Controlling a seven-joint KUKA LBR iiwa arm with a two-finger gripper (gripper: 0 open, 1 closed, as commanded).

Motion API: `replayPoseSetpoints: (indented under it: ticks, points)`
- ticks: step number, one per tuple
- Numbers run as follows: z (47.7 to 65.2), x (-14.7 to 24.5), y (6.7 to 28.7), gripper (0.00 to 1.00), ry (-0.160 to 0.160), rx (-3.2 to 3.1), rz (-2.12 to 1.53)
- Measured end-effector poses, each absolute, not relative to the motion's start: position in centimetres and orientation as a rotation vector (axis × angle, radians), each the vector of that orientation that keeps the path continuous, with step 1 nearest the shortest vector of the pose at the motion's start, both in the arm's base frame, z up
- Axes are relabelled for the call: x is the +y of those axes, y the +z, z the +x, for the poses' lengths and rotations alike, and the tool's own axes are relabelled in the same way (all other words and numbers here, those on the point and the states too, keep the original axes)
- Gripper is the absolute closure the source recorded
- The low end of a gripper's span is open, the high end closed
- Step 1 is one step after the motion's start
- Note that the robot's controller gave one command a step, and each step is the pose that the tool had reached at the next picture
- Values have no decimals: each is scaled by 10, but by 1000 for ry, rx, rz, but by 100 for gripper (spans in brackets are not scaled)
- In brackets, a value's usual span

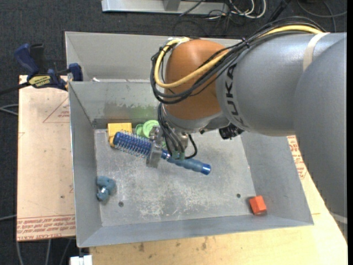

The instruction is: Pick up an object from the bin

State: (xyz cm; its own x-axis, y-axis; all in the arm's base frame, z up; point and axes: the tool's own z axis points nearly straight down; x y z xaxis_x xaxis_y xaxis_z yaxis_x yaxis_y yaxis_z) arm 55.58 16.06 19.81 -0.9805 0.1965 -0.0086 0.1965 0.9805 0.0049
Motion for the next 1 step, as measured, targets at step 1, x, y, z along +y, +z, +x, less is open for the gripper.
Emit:
replayPoseSetpoints:
  ticks: [1]
  points:
    - [521, 149, 253, 100, 2, 3128, -240]
